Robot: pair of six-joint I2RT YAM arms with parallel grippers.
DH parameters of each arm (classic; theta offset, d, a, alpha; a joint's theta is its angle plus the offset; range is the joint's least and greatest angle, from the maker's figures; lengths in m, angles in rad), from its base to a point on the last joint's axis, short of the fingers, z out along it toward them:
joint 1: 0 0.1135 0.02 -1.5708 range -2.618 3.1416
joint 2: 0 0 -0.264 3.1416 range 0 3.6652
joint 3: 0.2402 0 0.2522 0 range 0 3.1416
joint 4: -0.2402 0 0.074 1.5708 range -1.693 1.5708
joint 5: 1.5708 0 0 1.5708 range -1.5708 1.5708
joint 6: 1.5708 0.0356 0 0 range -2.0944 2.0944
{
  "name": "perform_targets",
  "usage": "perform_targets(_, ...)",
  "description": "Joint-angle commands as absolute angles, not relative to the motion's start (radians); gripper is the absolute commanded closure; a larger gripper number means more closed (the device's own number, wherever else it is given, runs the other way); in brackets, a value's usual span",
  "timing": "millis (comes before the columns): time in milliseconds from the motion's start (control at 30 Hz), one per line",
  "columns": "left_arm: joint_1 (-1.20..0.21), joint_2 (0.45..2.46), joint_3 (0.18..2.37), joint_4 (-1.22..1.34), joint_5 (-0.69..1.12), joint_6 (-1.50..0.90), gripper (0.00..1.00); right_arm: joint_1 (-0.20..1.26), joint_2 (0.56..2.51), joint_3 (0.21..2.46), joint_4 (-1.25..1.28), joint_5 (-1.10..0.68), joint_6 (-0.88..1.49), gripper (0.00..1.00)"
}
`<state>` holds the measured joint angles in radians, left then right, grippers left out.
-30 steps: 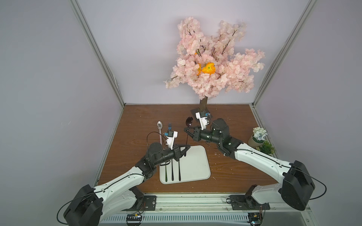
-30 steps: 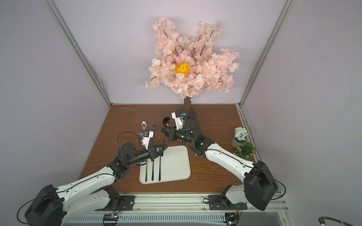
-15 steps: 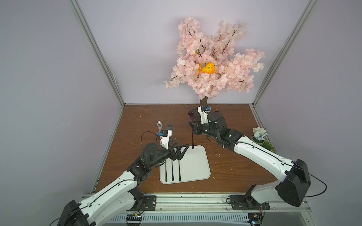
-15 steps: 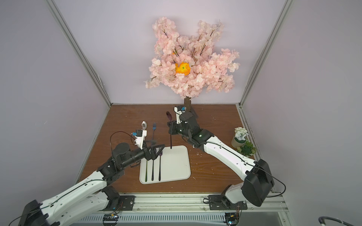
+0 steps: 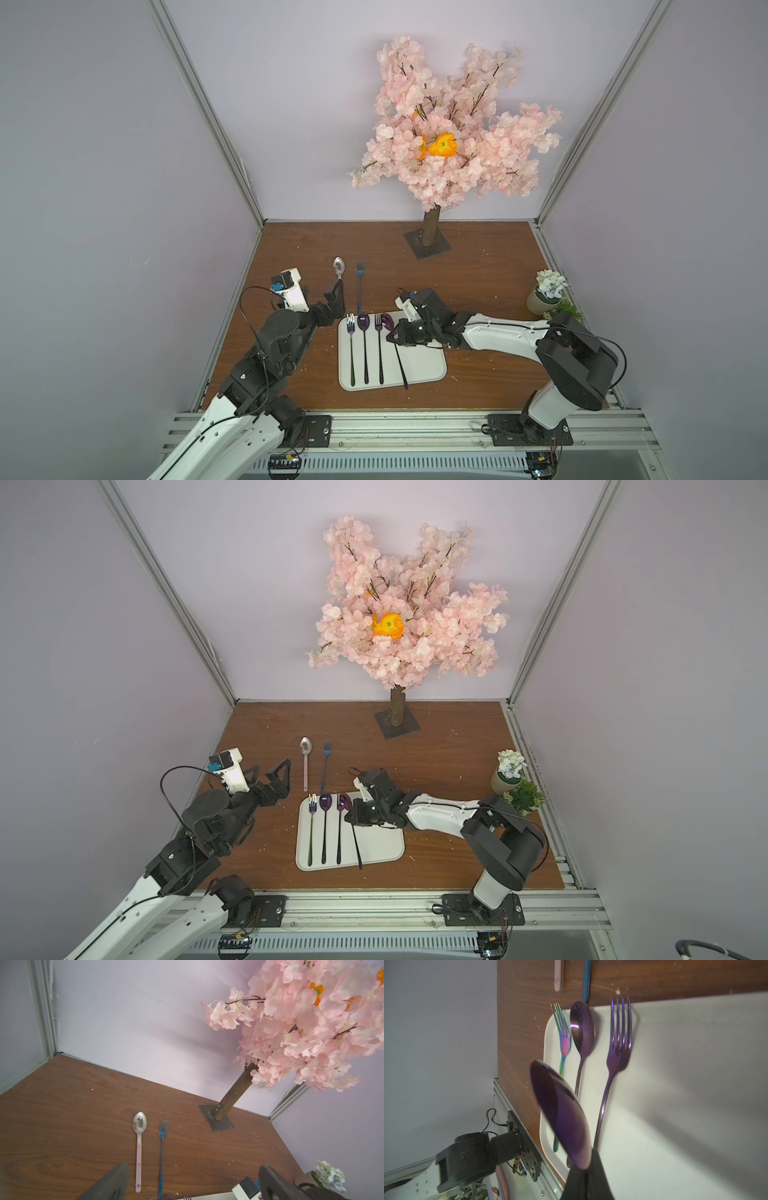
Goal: Set the spoon and fork side by side
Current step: Place the spoon on the tray.
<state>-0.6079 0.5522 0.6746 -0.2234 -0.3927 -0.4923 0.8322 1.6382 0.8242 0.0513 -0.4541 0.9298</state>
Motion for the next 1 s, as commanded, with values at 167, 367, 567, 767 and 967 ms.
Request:
perform_targets(167, -0.598, 0.595, 0.664, -0.249, -0.39, -0.49, 0.01, 0.811, 1.671, 0.725, 0.373, -0.529, 1.113, 1.0)
perform_targets(367, -0.597, 0.594, 0.652, -0.246, -0.383, -0.492, 0.01, 0.786, 1.708, 0.726, 0.397, -0.503, 1.123, 1.0)
perform_targets(567, -0.598, 0.597, 0.65, -0.246, -0.382, -0.493, 0.01, 0.78, 1.752, 0.726, 0.429, -0.502, 1.149, 1.0)
perform_targets(767, -0.598, 0.601, 0.651, -0.245, -0.38, -0.491, 0.01, 0.781, 1.775, 0.75, 0.394, -0.483, 1.126, 1.0)
perform_targets(967, -0.597, 0.592, 0.647, -0.246, -0.384, -0.495, 0.01, 0.781, 1.786, 0.755, 0.373, -0.46, 1.123, 1.0)
